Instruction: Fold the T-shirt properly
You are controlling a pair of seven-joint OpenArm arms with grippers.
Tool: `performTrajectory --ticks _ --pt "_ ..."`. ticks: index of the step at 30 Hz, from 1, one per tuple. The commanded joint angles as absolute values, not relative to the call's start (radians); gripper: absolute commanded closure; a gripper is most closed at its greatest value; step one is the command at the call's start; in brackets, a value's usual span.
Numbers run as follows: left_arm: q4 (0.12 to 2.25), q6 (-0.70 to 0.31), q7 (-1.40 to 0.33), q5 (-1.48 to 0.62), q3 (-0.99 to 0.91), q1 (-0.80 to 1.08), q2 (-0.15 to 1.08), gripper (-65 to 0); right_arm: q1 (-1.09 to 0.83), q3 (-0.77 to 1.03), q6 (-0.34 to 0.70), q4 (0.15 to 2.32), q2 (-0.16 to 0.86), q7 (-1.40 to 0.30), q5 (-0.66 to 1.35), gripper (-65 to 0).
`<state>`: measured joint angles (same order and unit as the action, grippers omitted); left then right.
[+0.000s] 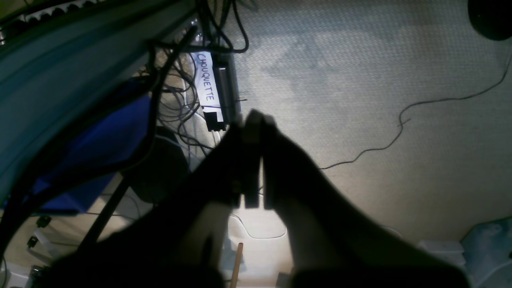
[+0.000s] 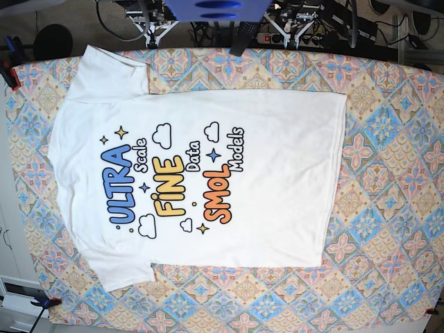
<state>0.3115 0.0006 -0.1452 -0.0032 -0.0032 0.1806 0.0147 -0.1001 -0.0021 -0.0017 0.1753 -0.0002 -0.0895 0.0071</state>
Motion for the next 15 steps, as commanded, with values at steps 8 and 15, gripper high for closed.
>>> performTrajectory --ticks 8,15 --pt "0.318 0.002 -0.14 -0.002 -0.002 0.268 0.062 -1.2 -0.219 -0.007 -0.002 0.252 0.064 -0.084 0.001 0.0" --pt "0.371 0.002 -0.139 -0.001 -0.002 0.354 0.133 -1.2 -0.383 -0.007 -0.002 0.417 0.13 -0.087 0.001 0.0"
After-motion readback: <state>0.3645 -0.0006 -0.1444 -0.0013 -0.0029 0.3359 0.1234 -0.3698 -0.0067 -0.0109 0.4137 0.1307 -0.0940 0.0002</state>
